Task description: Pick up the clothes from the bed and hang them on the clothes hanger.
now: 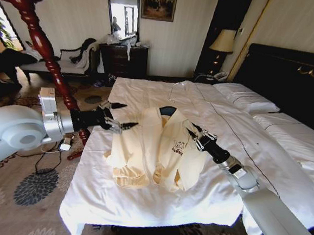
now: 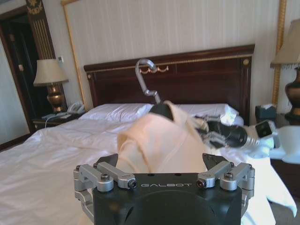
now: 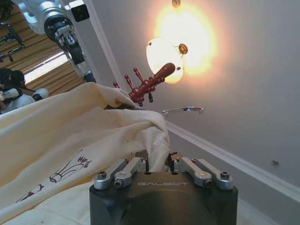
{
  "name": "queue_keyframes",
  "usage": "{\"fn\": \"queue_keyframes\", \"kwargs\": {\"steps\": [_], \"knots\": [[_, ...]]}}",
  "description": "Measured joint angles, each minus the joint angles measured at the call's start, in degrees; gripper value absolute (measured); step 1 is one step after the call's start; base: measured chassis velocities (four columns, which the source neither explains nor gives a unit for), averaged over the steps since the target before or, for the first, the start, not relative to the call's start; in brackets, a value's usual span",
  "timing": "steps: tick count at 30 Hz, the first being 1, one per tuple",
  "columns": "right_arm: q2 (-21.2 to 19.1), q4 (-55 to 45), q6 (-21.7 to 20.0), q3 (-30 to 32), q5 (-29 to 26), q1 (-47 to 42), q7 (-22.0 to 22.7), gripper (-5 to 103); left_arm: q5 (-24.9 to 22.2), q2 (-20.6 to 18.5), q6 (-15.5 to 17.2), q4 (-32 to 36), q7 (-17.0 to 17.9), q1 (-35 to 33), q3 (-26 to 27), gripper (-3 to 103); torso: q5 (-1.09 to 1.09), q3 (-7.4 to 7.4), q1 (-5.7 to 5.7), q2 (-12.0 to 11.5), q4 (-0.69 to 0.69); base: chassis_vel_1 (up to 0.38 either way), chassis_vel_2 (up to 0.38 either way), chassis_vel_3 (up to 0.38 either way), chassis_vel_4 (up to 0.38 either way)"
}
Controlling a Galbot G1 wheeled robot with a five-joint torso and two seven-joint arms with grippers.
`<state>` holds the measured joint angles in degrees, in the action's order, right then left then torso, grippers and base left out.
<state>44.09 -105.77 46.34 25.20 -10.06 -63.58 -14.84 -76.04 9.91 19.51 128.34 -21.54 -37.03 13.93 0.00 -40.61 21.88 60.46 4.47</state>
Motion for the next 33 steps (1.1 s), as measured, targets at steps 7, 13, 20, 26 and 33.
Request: {"fn": "queue_keyframes", "kwargs": {"steps": [7, 13, 20, 26, 33], "knots": [[0.3, -0.7, 0.2, -0.5, 2.3, -0.2, 0.1, 20, 2.5, 1.2, -0.4, -1.9, 0.7, 0.4, -0.4, 100, -0.01, 0.00, 0.00, 0.0, 0.00, 0.000, 0.000, 0.000, 0.000], [1.2, -1.0, 0.2, -1.5, 4.5, 0.1, 0.0, 20, 3.0, 1.8, -0.5, -3.1, 0.5, 0.5, -0.7, 100, 0.00, 0.00, 0.00, 0.0, 0.00, 0.000, 0.000, 0.000, 0.000], [1.5, -2.8, 0.2, -2.5, 7.5, 1.3, 1.6, 20, 2.8, 4.2, 0.4, -4.1, -0.2, 0.1, -3.0, 100, -0.02, 0.00, 0.00, 0.0, 0.01, 0.000, 0.000, 0.000, 0.000], [1.6, -4.7, 0.2, -3.7, 9.9, 1.9, 2.1, 20, 2.3, 5.0, 1.2, -3.5, -0.2, -0.2, -3.7, 100, -0.01, 0.00, 0.00, 0.0, -0.01, 0.000, 0.000, 0.000, 0.000], [1.7, -5.8, 0.2, -3.9, 11.6, 2.4, 2.4, 20, 2.1, 5.9, 0.6, -3.8, -1.0, 0.0, -4.6, 92, 0.00, 0.00, 0.00, 0.0, 0.00, 0.000, 0.000, 0.000, 0.000]]}}
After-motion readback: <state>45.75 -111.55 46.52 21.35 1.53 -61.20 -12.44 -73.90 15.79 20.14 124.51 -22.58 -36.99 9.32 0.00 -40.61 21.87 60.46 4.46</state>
